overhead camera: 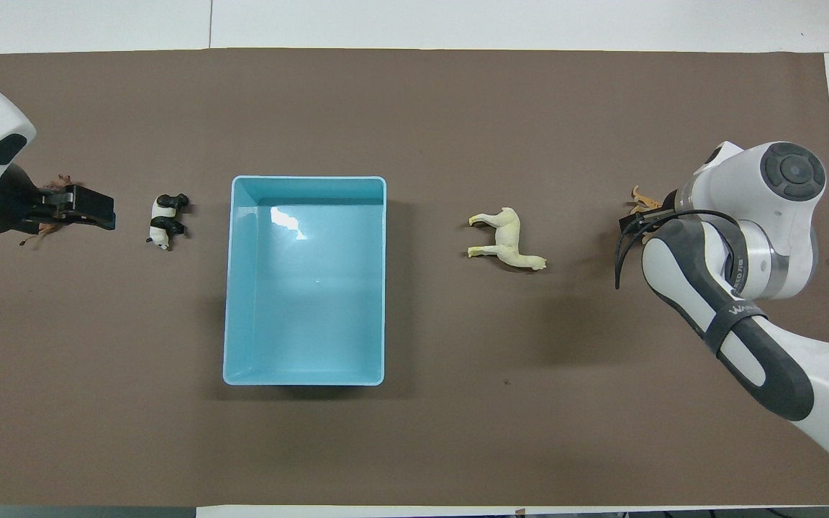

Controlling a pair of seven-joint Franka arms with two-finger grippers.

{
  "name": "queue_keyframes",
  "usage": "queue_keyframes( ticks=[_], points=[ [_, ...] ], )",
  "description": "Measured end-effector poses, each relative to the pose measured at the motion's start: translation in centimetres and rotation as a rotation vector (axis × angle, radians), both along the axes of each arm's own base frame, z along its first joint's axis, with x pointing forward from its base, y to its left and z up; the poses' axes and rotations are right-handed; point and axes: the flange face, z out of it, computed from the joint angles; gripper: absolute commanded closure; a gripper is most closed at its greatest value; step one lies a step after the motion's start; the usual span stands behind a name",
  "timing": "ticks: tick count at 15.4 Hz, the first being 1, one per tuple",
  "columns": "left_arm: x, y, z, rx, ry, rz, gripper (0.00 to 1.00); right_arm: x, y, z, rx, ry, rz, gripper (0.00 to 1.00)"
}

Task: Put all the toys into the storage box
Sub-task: 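Grasp the black-and-white panda toy with the left gripper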

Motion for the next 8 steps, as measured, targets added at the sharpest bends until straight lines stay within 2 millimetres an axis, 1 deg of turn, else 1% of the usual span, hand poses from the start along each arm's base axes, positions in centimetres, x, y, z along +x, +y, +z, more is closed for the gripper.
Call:
queue_keyframes(
  ticks=[1,2,3,5,8],
  points=[
    [0.5,0.5,-2.2,-0.002,-0.008,0.006,0.00,0.0,0.1,0.1,0.002,-0.001,-0.001,1.00],
    [0.9,0.6,-4.0,-0.005,-0.011,0.006,0.00,0.0,0.2,0.1,0.004,-0.002,-0.001,1.00],
    [1.4,0.2,-5.7,-0.008,-0.013,0.000,0.00,0.0,0.2,0.2,0.004,-0.003,-0.001,1.00],
    [1.9,-0.7,-8.5,-0.013,-0.022,-0.015,0.00,0.0,0.2,0.2,0.005,-0.003,-0.001,1.00],
    [1.8,-1.2,-12.5,-0.014,-0.008,-0.030,0.00,0.1,0.2,0.2,0.004,-0.004,-0.001,1.00]
  ],
)
